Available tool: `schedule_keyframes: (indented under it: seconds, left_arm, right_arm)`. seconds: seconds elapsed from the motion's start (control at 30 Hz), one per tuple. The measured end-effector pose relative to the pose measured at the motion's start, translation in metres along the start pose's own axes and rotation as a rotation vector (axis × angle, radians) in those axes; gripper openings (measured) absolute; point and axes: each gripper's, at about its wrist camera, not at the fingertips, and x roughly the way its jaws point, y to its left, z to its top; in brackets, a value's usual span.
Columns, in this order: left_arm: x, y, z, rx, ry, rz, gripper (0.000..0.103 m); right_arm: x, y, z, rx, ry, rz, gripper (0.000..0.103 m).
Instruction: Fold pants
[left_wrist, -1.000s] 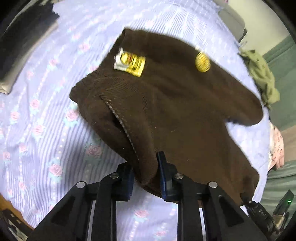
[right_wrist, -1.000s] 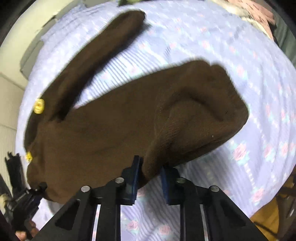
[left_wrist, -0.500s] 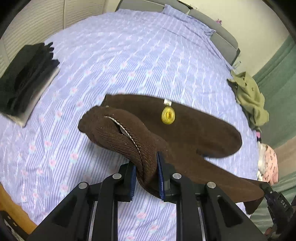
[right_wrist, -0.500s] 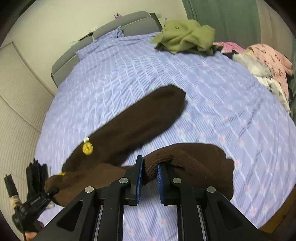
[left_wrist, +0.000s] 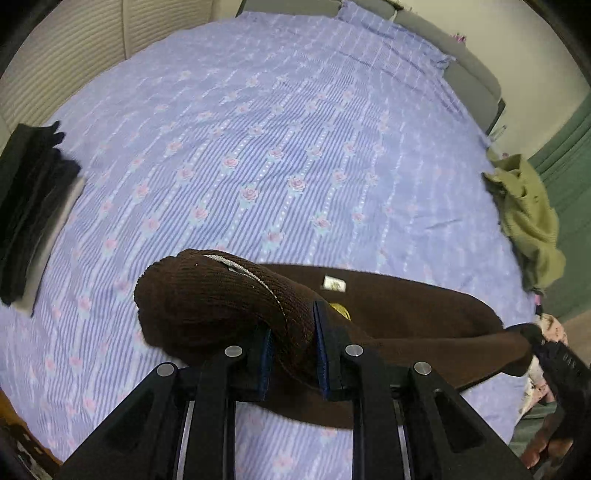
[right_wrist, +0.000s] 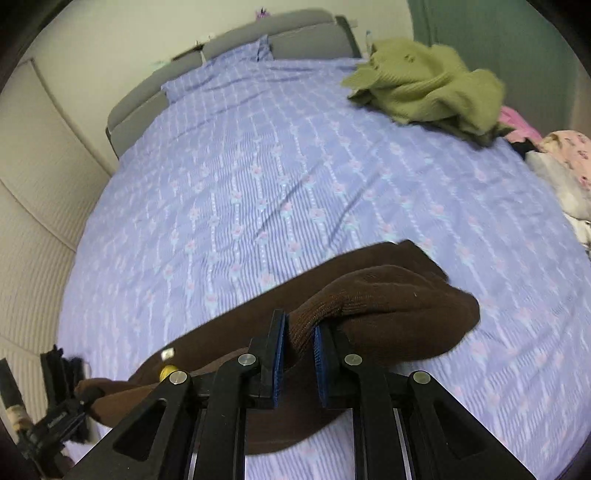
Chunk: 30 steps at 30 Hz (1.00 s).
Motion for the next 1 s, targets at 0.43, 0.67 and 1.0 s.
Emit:
schedule_keyframes:
  seconds: [0.43,0.67,1.0]
  left_arm:
    - [0.050,-0.012,0.035,0.077,0.083,0.090,0.090]
    - [-0.013,-0.044,0.026,0.282,-0.053,0.027,0.099]
    - [0.023,-0.115,-0.010,0.610,-0.003,0.011,0.098]
  right_arm:
    - [0.087,0.015,0.027,-0.030,0.070,-0.027,0.061]
    - [0.027,0.010,0.008,-0.084,0.042,0.039,0.063]
    - [0.017,-0.079,-0.011,-0.090,-0.030,-0.121,0.075]
